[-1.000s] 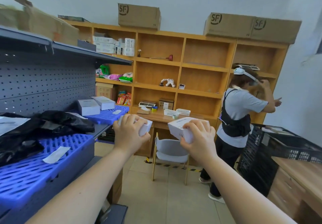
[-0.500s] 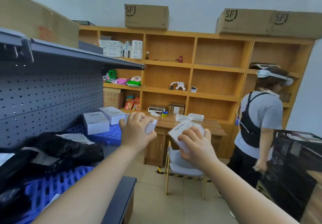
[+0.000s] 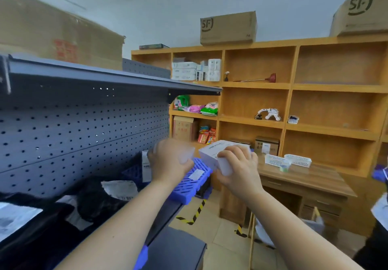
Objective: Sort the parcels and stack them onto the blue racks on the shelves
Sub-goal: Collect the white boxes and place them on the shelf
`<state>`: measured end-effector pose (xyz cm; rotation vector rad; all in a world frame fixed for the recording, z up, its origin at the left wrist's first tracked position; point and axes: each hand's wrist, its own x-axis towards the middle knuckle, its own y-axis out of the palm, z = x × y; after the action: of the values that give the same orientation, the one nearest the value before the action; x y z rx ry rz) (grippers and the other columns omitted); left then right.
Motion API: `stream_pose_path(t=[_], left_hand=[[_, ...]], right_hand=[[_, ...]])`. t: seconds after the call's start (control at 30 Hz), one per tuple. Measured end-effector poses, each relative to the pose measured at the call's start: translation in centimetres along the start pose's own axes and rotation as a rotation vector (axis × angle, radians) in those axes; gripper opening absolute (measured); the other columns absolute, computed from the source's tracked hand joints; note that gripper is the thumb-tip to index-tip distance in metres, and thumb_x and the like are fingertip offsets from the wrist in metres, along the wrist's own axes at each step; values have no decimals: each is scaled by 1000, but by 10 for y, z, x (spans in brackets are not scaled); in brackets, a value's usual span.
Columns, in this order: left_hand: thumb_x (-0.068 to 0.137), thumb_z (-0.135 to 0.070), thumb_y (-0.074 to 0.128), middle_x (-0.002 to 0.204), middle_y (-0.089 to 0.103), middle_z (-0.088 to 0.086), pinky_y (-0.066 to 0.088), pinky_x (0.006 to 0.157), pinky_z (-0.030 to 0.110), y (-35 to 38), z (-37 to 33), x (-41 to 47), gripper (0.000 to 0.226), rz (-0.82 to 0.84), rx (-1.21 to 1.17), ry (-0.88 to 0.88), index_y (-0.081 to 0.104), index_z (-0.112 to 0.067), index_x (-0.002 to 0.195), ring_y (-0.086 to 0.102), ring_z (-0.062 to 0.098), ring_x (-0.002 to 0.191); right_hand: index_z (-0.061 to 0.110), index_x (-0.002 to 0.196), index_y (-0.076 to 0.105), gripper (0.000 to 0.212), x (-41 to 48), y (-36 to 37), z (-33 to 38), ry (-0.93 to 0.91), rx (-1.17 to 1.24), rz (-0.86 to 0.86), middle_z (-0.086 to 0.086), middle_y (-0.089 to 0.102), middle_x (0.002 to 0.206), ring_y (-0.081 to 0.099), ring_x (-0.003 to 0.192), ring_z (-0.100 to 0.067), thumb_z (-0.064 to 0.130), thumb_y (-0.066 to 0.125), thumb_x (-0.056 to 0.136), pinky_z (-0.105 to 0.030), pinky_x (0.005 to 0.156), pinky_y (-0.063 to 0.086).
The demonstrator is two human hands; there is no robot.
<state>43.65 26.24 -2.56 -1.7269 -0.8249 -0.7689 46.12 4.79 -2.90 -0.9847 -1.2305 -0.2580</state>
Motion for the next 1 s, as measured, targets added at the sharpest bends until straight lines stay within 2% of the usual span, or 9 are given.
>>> stream_pose_path(t=[0.1,0.27,0.37,0.5,0.63,0.77,0.83,0.9,1.0], left_hand=[[63,-51,45,99,58,-9,32,75,37,19,20,9,41,-65,28,-31,67,-35,93,48,20,97],[59,-46,56,94,58,-8,28,74,37,42,48,33,34,-111,166,-56,68,-33,88,40,15,93],[62,-51,50,99,56,-9,26,79,38,54,60,44,37,-65,216,-120,66,-35,91,39,16,98],[63,-56,38,107,52,-11,23,83,36,70,71,47,50,23,257,-155,65,-34,100,36,14,106],[72,-54,58,111,52,-14,35,87,39,83,90,40,39,96,283,-176,62,-34,106,37,14,109],[67,-73,47,126,48,-18,35,96,38,77,95,33,60,161,245,-257,58,-38,115,40,15,119],[65,-81,39,143,35,-18,29,105,40,68,89,31,72,162,254,-288,53,-40,123,30,15,127],[66,-82,35,153,21,-18,24,108,42,59,82,31,75,183,301,-305,46,-44,129,22,16,132],[75,-78,45,157,12,-15,21,109,44,46,75,36,68,226,376,-333,37,-48,136,15,17,137]], right_hand=[[24,102,61,37,22,39,-9,62,126,17,5,58,109,40,111,-18,28,78,70,-54,89,37],[25,102,61,34,58,97,-34,43,210,79,7,57,112,39,112,-18,29,75,71,-47,88,33],[25,101,61,35,72,128,-44,-9,225,89,6,58,109,38,108,-16,31,74,69,-44,84,34],[25,100,59,35,83,165,-54,-130,241,93,5,58,104,40,107,-21,33,73,68,-49,80,39],[25,103,60,40,88,197,-61,-167,271,132,3,57,106,38,107,-23,39,78,70,-50,78,41],[21,115,58,49,94,224,-59,-157,309,253,-1,53,119,31,119,-26,43,75,75,-50,89,39],[16,118,57,49,96,234,-53,-183,352,281,-7,53,120,31,123,-31,35,76,77,-55,92,40],[15,121,56,46,99,240,-44,-202,354,303,-10,52,124,28,128,-36,27,74,80,-64,98,33],[18,118,57,44,104,240,-28,-209,305,279,-6,53,124,29,131,-43,26,74,78,-75,100,19]])
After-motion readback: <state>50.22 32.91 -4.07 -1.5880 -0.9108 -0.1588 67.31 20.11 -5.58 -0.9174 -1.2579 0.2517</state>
